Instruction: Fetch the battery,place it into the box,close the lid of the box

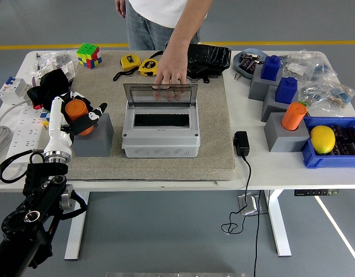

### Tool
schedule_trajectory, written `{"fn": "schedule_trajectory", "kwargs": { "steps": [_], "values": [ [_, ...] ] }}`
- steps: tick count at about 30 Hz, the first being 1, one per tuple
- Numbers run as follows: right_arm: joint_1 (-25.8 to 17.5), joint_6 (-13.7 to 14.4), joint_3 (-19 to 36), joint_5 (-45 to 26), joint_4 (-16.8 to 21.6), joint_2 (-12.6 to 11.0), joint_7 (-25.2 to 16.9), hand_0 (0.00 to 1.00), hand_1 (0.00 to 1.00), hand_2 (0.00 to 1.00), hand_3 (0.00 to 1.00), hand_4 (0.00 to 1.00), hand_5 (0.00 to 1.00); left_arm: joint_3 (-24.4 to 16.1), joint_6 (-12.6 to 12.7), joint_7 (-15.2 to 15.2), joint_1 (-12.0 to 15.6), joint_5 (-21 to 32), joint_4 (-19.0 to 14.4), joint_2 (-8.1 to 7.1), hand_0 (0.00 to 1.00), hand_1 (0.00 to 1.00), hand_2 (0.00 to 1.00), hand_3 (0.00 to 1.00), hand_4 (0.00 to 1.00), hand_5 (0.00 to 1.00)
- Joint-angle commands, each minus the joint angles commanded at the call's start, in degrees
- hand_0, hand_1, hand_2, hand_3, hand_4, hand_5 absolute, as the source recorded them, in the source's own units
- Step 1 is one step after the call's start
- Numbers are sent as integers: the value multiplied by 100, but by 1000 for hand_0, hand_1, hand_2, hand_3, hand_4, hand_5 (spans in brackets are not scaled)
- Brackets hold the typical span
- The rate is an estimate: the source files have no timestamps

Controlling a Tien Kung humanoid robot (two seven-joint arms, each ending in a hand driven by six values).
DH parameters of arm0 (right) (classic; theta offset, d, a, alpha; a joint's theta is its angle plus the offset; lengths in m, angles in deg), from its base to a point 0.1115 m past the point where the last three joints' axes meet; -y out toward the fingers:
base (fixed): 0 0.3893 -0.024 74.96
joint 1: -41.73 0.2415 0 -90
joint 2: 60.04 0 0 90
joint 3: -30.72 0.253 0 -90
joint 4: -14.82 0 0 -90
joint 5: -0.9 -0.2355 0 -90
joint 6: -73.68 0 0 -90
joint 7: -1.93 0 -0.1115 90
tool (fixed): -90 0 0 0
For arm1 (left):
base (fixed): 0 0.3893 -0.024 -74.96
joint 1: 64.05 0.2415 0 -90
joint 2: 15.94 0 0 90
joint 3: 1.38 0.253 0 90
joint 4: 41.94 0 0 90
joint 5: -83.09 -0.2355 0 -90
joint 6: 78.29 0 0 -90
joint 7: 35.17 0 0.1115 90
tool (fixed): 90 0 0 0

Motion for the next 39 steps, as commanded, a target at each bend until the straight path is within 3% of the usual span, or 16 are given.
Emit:
{"fn": "schedule_trajectory", "kwargs": {
  "steps": [4, 5, 14, 17, 22, 23, 27, 29, 31, 34, 35, 39],
  "values": [
    [9, 3, 64, 47, 0, -1, 2, 882, 804, 749, 779, 998, 998, 99, 73, 171, -36, -346, -297, -131, 79, 49, 86, 88, 878, 55],
    [13, 4, 83, 59, 0, -2, 2, 882, 805, 749, 779, 998, 998, 128, 108, 246, -49, -496, -392, -180, 82, 50, 86, 84, 812, 93],
    [23, 11, 336, 227, 0, -2, 11, 882, 805, 749, 779, 998, 998, 463, 363, 1327, -118, -2553, -1646, -718, 82, 51, 87, 80, 769, 146],
    [24, 16, 394, 266, 0, 2, 8, 882, 805, 749, 779, 998, 998, 623, 351, 1646, -106, -3243, -2034, -901, 86, 55, 87, 81, 755, 176],
    [47, 27, 461, 317, 0, -14, 13, 882, 805, 749, 779, 998, 998, 775, 275, 2016, -108, -4330, -2490, -1035, 86, 55, 87, 81, 755, 176],
    [51, 30, 503, 348, 0, -15, 19, 882, 804, 749, 779, 998, 998, 854, 251, 2113, -117, -4539, -2587, -1085, 87, 61, 98, 85, 734, 214],
    [61, 38, 612, 438, 0, -20, 37, 882, 804, 749, 779, 998, 998, 1261, 28, 2618, -200, -5490, -2959, -1283, 87, 61, 98, 85, 734, 214],
    [66, 42, 667, 479, 0, -18, 42, 882, 805, 749, 778, 998, 998, 1448, -37, 2735, -245, -5946, -3054, -1341, 97, 63, 100, 93, 717, 259],
    [71, 46, 674, 485, 0, -19, 38, 882, 805, 749, 778, 998, 998, 1700, -75, 2784, -340, -5959, -3066, -1402, 97, 63, 100, 93, 717, 259],
    [81, 53, 726, 527, 0, -14, 43, 882, 805, 749, 778, 998, 998, 1996, 125, 2726, -466, -5959, -2853, -1464, 97, 63, 100, 93, 717, 259],
    [83, 53, 726, 530, 0, -14, 42, 882, 805, 749, 779, 998, 998, 2075, 174, 2719, -494, -5959, -2785, -1479, 97, 64, 100, 94, 683, 300],
    [92, 58, 786, 582, 0, -7, 49, 882, 805, 749, 779, 998, 998, 2429, 242, 2790, -616, -5959, -2576, -1499, 97, 64, 100, 94, 683, 300]
  ]
}}
